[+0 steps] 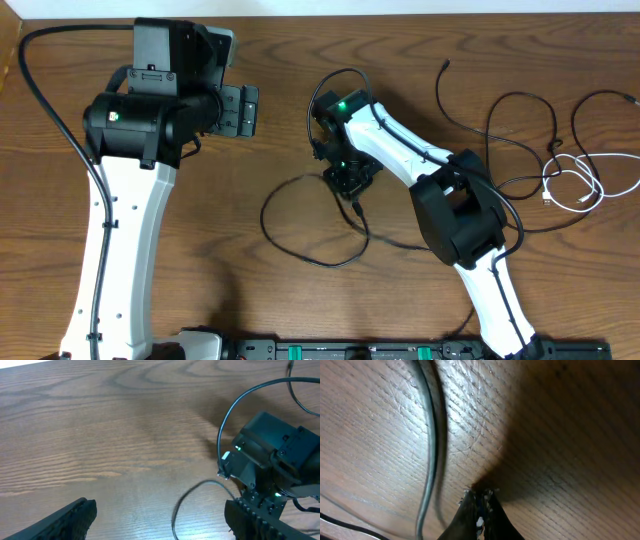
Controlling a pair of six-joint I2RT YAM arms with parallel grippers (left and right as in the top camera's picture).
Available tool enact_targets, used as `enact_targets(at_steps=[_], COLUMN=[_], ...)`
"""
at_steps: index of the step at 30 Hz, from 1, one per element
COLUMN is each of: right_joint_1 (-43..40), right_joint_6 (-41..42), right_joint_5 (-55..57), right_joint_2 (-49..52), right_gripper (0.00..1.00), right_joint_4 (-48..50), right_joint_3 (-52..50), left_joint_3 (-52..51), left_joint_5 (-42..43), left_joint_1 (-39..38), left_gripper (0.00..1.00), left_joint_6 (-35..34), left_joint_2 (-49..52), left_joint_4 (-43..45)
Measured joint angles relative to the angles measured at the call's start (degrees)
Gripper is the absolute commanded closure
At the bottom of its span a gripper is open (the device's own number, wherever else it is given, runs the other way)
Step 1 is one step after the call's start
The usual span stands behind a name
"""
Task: Untangle cables
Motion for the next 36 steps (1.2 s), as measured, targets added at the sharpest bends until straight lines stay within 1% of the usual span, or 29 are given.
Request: enact_targets(at_steps=[8, 14, 20, 24, 30, 36], right_joint_1=[-0.5, -1.2, -4.5, -7.7, -11.3, -14.3], right_joint_6=[0.0, 2.1, 4.4, 5.2, 5.7, 5.7], right_joint_5=[-1.0, -0.9, -0.6, 1.4, 3.0, 5.1], right_joint_2=[0.0, 0.0, 0.0, 0.8, 1.2, 1.2], right_gripper=[0.99, 0.99, 0.99, 0.99, 0.99, 0.99], right_joint_4=[0.3, 1.1, 3.1, 2.1, -0.9, -8.4], right_joint_3=[-0.2, -0.2, 0.7, 3.0, 11.5, 25.9], left_joint_3=[0.0, 0.0, 0.0, 0.0, 0.0, 0.0], left_joint_5=[0.0, 0.0, 0.0, 0.3, 0.6, 0.7], left_joint_1=[0.0, 0.0, 0.0, 0.0, 0.0, 0.0], left_gripper=[0.13, 0.13, 0.13, 0.13, 0.13, 0.13], left_joint_6=[0.0, 0.0, 0.0, 0.0, 0.0, 0.0], left_joint_2=[0.0, 0.0, 0.0, 0.0, 0.0, 0.0], left_joint_4=[0.0, 0.0, 0.0, 0.0, 0.0, 0.0])
